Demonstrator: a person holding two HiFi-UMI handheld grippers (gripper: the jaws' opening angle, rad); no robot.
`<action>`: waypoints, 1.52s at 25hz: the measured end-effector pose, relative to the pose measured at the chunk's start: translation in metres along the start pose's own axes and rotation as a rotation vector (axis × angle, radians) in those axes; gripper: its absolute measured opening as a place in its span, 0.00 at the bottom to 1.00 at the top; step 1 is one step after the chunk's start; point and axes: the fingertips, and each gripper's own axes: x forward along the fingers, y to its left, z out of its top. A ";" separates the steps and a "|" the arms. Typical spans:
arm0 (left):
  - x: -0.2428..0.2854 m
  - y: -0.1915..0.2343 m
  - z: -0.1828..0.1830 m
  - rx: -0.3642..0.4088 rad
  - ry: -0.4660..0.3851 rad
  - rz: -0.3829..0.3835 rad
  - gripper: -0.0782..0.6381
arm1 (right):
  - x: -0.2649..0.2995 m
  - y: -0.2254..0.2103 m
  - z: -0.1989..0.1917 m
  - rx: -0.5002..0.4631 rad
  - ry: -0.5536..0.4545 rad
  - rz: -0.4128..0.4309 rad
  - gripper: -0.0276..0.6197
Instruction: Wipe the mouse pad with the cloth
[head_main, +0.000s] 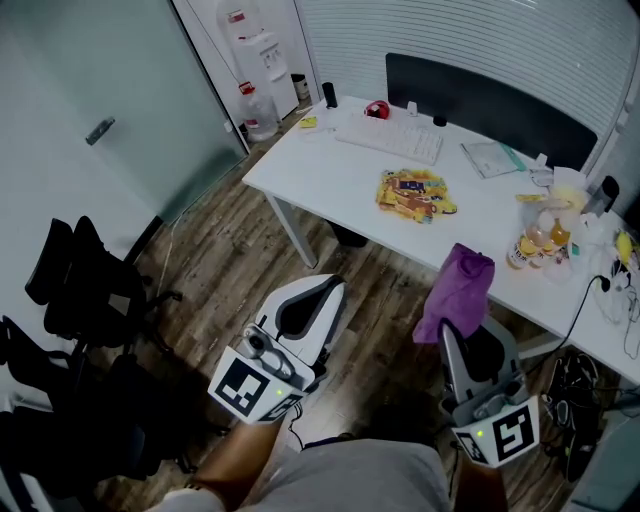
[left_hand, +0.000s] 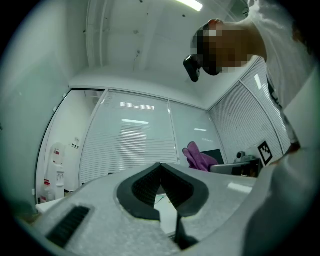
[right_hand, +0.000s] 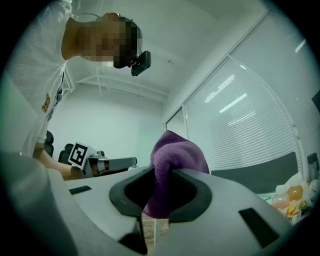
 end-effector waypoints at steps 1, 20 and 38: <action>0.007 0.003 -0.003 0.001 0.001 0.005 0.13 | 0.003 -0.008 -0.002 0.003 0.000 0.002 0.15; 0.121 0.032 -0.041 0.042 0.033 0.082 0.13 | 0.038 -0.139 -0.026 0.017 0.005 0.046 0.15; 0.162 0.074 -0.064 0.045 0.025 0.086 0.13 | 0.082 -0.173 -0.036 -0.011 0.011 0.048 0.15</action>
